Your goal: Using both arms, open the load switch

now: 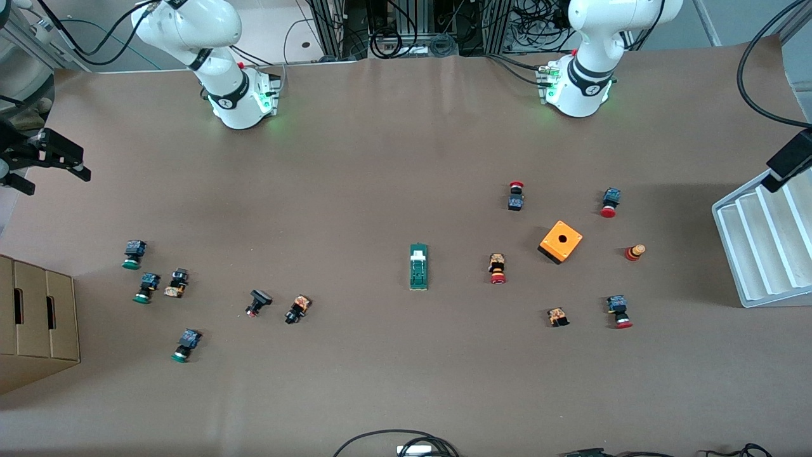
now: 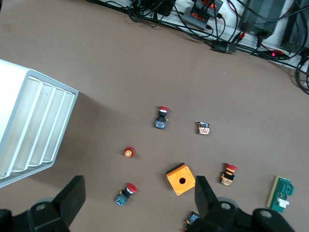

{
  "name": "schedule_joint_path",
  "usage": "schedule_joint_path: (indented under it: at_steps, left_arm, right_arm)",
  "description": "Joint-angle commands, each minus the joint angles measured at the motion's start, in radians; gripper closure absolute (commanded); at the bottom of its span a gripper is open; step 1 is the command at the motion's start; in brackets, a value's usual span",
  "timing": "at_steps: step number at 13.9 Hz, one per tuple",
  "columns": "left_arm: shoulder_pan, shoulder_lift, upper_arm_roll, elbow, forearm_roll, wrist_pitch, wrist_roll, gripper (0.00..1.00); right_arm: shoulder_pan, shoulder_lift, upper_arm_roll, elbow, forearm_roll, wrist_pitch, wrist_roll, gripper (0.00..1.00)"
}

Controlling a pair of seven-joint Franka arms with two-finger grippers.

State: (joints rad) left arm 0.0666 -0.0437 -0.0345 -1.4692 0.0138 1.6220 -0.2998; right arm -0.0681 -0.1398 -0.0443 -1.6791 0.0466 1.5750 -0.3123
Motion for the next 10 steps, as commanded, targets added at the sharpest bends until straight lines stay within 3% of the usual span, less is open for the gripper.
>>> schedule_joint_path:
  at_steps: [1, 10]
  left_arm:
    - [0.015, 0.024, -0.008, 0.047, -0.026, -0.037, 0.024, 0.0]
    - [0.007, 0.05, -0.011, 0.044, -0.026, -0.122, 0.024, 0.0]
  right_arm:
    - [0.008, 0.005, -0.003, 0.016, -0.028, -0.01, 0.004, 0.0]
    - [0.008, 0.008, -0.003, 0.015, -0.028, -0.01, 0.004, 0.0]
